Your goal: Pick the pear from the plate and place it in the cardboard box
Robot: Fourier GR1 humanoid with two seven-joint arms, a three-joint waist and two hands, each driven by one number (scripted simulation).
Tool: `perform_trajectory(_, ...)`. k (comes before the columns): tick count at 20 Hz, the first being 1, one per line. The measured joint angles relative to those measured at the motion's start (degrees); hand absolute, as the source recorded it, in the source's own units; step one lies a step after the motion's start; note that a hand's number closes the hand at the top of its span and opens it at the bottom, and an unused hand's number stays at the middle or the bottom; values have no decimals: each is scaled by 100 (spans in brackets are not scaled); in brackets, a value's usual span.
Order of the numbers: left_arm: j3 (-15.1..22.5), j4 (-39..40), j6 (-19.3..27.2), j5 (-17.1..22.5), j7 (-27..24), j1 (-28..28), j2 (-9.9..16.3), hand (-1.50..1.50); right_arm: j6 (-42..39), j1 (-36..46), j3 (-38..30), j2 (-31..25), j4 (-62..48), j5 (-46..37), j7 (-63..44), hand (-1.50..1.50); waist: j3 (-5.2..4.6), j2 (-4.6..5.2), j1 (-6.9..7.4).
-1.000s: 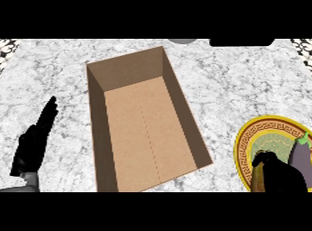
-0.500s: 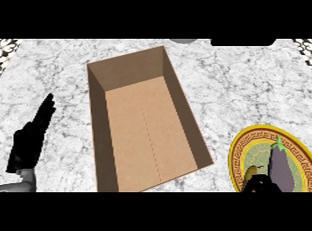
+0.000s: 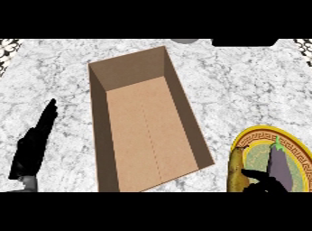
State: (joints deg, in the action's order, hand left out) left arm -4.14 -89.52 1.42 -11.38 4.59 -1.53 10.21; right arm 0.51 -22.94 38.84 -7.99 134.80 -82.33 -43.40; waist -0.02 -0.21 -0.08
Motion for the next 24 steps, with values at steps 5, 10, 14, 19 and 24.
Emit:
perform_trajectory(5,15,18,-9,-38,20,81,-6,0,-273,917,353,487,160,84,-38,150,-2,17,36)
perform_trajectory(10,-29,41,-55,-15,90,213,7,0,-687,2314,501,704,-48,408,-785,150,-5,26,60)
perform_trajectory(14,20,41,-51,-46,38,148,-58,0,-716,3591,217,754,-745,915,-1404,150,-5,30,89)
perform_trajectory(19,7,103,-48,-88,-10,185,-56,0,-564,4856,-317,768,-1864,1654,-1633,150,-5,34,103)
perform_trajectory(24,-63,286,-108,-39,-158,250,-20,0,-229,5863,-601,770,-3207,2372,-1757,150,-5,42,142)
